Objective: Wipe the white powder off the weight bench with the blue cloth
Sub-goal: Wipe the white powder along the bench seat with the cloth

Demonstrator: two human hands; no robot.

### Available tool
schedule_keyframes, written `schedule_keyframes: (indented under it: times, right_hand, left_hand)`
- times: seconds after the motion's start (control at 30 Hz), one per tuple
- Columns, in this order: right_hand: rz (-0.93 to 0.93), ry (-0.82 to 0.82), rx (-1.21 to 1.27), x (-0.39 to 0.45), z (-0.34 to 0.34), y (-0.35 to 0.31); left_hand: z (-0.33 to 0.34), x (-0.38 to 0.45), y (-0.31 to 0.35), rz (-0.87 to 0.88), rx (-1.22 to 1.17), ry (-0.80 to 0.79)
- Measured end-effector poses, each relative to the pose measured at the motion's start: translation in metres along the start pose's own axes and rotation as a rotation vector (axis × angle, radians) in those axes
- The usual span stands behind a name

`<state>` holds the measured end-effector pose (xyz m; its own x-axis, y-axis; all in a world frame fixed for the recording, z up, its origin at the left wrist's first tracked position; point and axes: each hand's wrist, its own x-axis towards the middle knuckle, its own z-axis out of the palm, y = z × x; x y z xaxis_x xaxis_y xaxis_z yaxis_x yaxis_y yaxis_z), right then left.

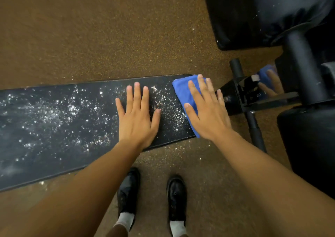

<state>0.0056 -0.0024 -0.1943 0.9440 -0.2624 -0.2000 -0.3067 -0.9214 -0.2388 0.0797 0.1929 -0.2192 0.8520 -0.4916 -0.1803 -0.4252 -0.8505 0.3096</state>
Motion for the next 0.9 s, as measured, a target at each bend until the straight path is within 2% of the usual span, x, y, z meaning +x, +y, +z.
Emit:
schedule_keyframes:
  times: [0.23,0.4,0.67,0.9]
  right_hand:
    - [-0.134,-0.030,-0.107,0.003,0.026,0.007]
    - [-0.054,0.034,-0.099,0.014,0.029,0.004]
    - [0.015,0.041,-0.148,0.035,0.031,-0.008]
    - [0.007,0.009,-0.110,-0.009,0.035,-0.007]
  left_hand:
    - [0.010,-0.018,-0.016,-0.155,0.052,0.025]
    - [0.013,-0.018,-0.016,-0.151,0.071,0.026]
    - [0.014,-0.017,-0.014,-0.158,0.078,0.039]
    - [0.015,-0.018,-0.016,-0.148,0.085,0.036]
